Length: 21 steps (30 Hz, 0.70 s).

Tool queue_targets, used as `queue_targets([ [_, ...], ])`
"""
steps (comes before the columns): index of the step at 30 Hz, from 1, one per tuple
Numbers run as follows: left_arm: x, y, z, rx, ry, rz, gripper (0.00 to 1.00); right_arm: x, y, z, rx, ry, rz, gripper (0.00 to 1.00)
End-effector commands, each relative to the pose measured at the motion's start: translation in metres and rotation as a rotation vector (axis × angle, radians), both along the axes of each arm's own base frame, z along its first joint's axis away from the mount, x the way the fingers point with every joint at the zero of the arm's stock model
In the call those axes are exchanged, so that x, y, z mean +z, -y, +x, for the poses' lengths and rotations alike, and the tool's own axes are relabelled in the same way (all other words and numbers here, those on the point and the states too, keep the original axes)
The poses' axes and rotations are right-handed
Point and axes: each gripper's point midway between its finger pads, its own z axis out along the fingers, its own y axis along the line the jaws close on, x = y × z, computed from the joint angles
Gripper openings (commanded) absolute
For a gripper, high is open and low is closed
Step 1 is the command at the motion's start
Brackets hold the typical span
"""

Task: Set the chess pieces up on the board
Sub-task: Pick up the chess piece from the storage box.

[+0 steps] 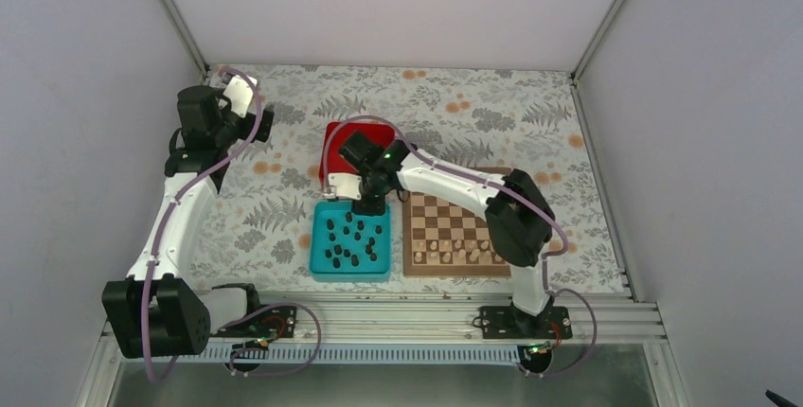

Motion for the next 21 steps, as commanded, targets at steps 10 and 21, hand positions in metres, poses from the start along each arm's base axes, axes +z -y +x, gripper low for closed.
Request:
queue_targets([
  [10, 0.003, -0.003, 0.000, 0.011, 0.026, 0.020, 1.00, -0.015, -0.049, 0.000, 0.102, 0.007, 0.010, 0.39],
  [21, 0.000, -0.002, -0.001, 0.002, 0.021, 0.022, 1.00, -0.043, -0.042, 0.000, 0.098, -0.017, -0.067, 0.37],
])
